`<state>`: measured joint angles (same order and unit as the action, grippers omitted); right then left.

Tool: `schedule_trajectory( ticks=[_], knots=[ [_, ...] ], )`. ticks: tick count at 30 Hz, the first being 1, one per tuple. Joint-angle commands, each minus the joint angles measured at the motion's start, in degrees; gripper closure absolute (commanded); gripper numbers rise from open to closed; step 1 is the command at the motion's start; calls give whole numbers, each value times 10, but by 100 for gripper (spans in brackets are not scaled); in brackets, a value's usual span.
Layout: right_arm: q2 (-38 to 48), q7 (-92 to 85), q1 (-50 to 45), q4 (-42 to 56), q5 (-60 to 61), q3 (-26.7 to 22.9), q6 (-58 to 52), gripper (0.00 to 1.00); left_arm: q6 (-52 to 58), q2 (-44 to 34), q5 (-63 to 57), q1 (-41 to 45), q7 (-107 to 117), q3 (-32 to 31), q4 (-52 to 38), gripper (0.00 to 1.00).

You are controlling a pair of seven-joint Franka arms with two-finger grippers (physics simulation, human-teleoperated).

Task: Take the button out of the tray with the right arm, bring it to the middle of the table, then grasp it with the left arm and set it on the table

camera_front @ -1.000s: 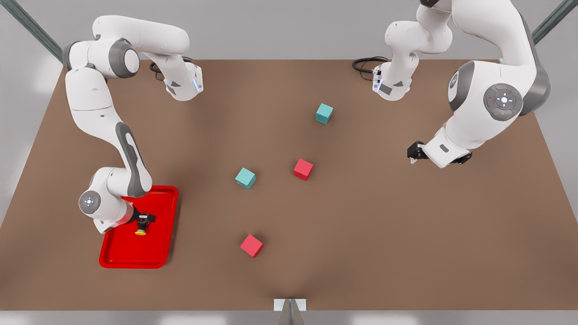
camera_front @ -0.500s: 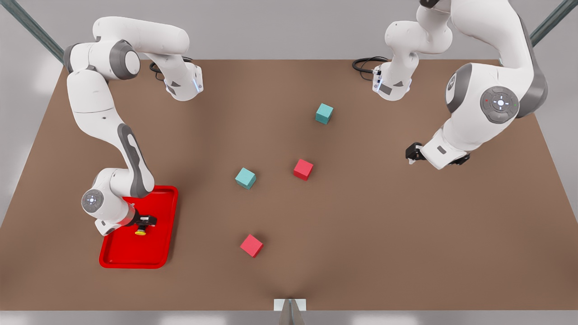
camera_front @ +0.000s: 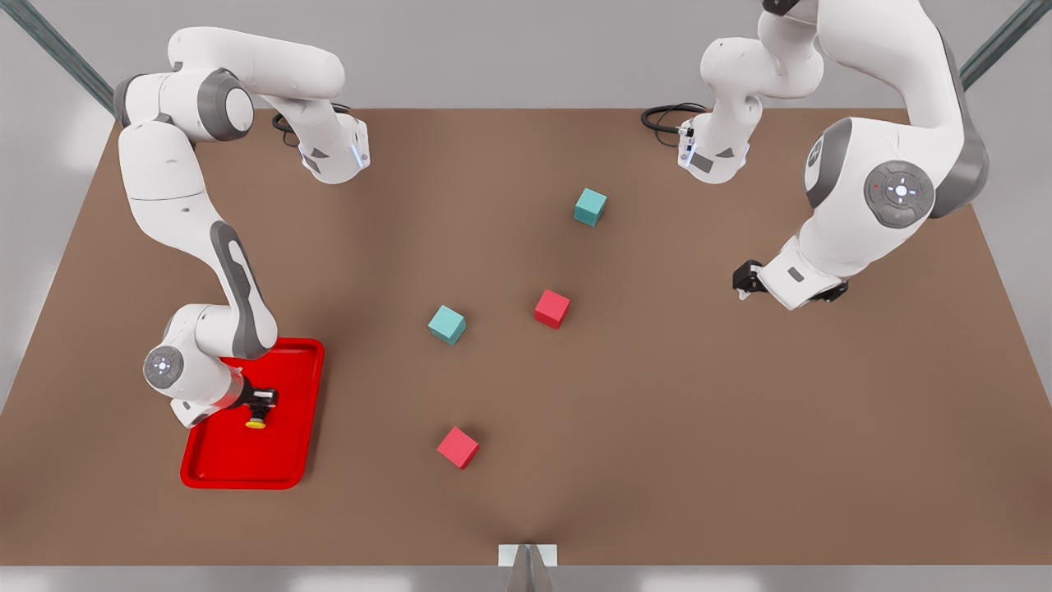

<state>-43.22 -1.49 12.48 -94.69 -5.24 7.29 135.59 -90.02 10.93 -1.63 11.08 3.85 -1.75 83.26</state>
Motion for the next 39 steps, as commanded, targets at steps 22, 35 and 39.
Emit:
schedule_trajectory(
  ticks=[22, 35, 39],
  knots=[
    [65, 259, -122, 93, -2, 113, -174, 61, 0, 1, 0, -1, 1, 0, 0, 0],
    [-107, 699, -440, 390, -14, 55, -205, 61, -1, 4, 0, -1, 1, 0, 0, 0],
    [-190, 744, -486, 474, -13, 33, -202, 61, -3, 5, 0, -1, 1, 0, 0, 0]
  ],
)
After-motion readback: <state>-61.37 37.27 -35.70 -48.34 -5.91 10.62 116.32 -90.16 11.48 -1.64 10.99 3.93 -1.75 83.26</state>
